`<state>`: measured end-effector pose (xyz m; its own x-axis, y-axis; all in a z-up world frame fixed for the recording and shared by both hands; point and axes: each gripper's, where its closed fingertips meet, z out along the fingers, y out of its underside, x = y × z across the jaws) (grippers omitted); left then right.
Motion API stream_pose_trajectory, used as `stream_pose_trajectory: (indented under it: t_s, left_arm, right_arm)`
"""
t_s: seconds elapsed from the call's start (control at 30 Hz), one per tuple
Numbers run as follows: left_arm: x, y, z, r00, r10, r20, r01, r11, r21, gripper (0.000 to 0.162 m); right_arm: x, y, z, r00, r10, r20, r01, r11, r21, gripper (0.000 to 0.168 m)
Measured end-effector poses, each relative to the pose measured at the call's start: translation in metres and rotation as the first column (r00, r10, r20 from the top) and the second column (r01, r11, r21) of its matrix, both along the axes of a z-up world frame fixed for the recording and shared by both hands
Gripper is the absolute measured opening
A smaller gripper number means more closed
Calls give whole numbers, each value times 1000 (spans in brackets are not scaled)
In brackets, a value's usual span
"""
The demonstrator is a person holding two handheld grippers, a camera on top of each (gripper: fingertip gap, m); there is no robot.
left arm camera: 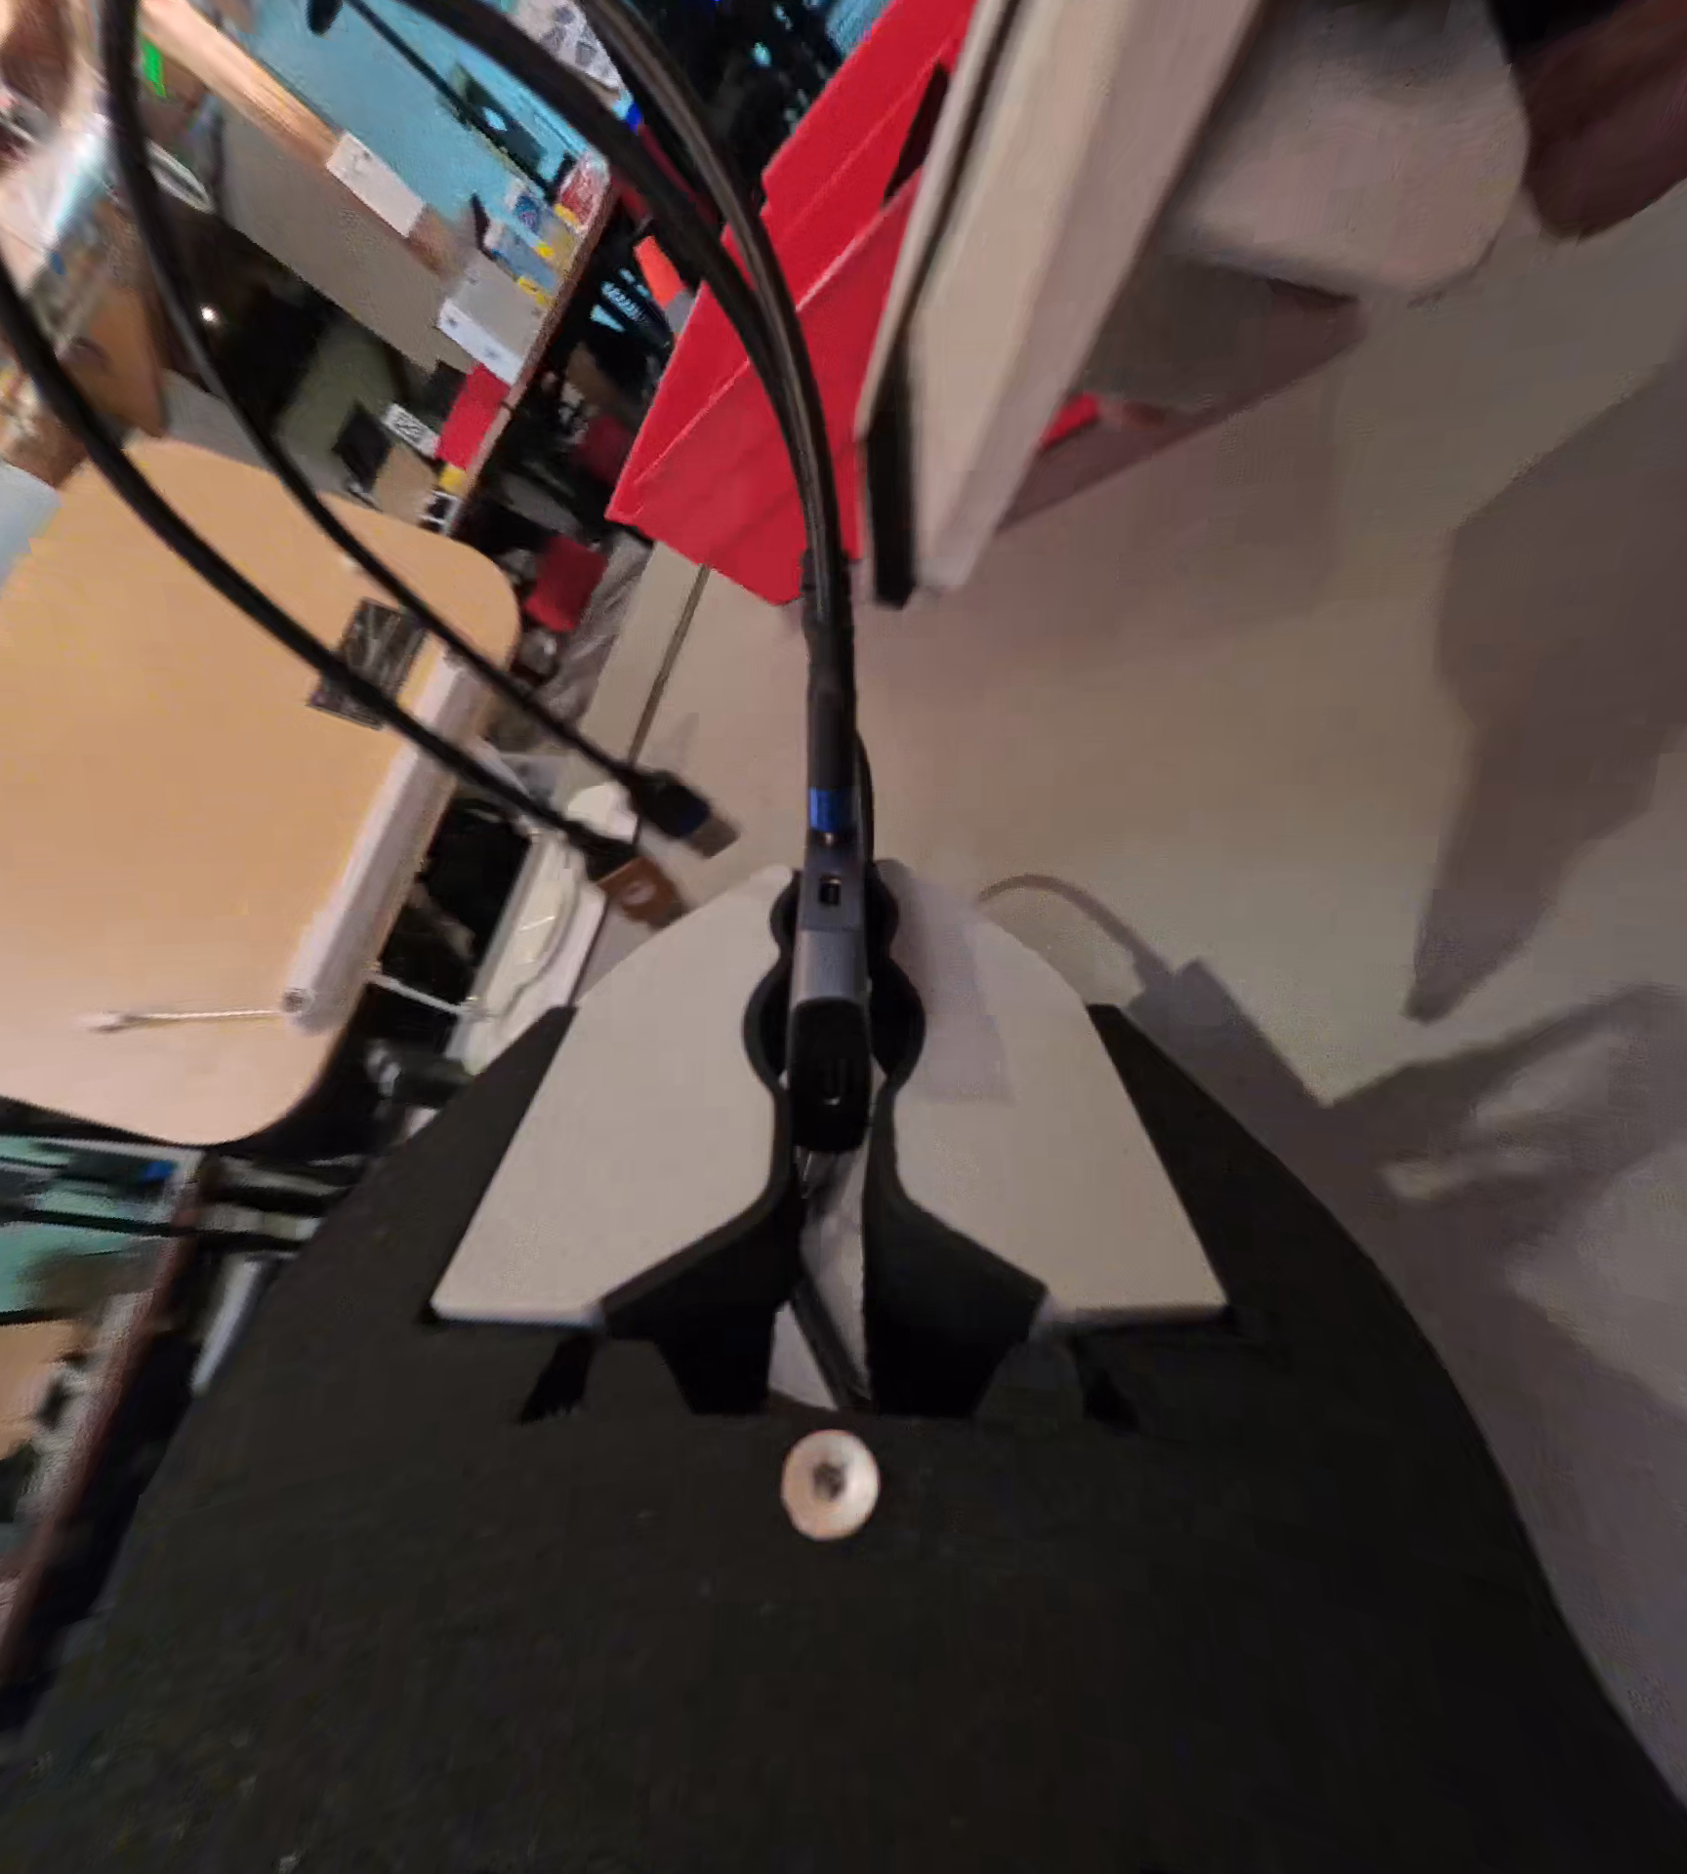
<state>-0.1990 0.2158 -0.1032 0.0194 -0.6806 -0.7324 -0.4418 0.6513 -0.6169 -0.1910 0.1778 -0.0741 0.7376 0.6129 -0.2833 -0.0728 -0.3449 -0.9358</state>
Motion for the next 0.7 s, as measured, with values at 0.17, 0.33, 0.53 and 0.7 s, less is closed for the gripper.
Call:
stream_pose_trajectory:
  t_s: [0.17, 0.33, 0.53, 0.7]
  left_arm:
    - [4, 10, -6, 996, 90, 4, -90, 994, 63, 9]
    - [8, 13, -10, 990, 138, -6, -138, 989, 50, 9]
    - [13, 6, -10, 987, 161, -10, -160, 985, 63, 9]
    - [15, 2, -8, 985, 173, -3, -172, 984, 54, 9]
  right_arm:
    - [-1, 7, -8, 993, -102, -66, 99, 994, -54, 25]
    - [-9, 6, -12, 990, -135, -28, 134, 990, -36, 26]
    - [-8, 13, -13, 966, -259, 24, 258, 966, 32, 24]
    - [-3, 16, -11, 947, -318, 38, 315, 946, 74, 11]
